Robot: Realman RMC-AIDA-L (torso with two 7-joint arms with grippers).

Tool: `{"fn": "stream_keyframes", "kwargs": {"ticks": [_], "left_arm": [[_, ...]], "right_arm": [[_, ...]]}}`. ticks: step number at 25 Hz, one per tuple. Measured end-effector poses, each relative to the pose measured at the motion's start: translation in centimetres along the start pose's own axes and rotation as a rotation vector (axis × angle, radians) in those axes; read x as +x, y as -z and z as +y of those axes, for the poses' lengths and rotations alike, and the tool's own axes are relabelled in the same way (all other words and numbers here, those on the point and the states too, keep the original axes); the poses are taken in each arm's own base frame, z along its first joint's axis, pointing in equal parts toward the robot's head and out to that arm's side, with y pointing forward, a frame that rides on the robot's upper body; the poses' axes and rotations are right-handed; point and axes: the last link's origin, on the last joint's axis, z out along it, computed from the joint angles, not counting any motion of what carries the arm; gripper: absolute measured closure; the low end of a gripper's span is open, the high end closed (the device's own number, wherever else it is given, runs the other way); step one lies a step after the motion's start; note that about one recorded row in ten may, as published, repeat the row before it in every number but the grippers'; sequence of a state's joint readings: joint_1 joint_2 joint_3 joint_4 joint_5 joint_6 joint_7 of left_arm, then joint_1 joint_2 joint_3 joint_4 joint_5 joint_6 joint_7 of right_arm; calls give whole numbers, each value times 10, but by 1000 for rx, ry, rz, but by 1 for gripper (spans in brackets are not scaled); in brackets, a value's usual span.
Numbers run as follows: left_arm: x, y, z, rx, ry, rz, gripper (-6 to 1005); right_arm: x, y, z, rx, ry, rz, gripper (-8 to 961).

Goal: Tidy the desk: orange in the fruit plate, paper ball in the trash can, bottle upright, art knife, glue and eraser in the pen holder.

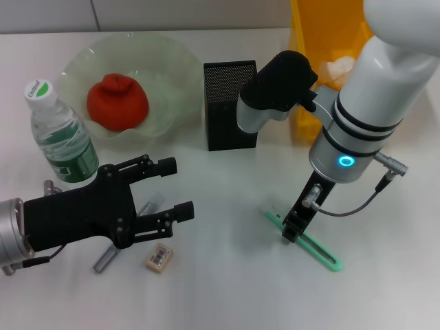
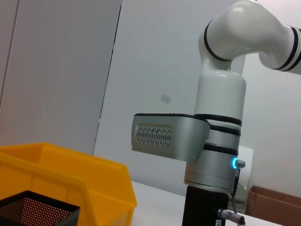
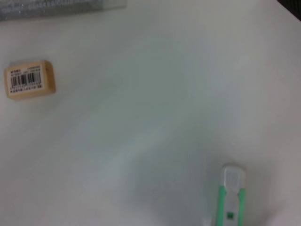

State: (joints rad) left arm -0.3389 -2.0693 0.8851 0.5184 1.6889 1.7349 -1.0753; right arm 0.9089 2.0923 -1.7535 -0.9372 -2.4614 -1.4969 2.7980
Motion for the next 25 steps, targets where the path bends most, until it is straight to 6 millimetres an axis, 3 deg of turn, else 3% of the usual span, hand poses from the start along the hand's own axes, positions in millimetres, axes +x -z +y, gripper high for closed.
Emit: {"fn": "stream_keyframes", "kwargs": {"ticks": [25], "left_arm": [[0, -1, 0, 3, 0, 2, 211]], "right_arm": [[-1, -4, 3, 24, 38, 18, 734]]}}
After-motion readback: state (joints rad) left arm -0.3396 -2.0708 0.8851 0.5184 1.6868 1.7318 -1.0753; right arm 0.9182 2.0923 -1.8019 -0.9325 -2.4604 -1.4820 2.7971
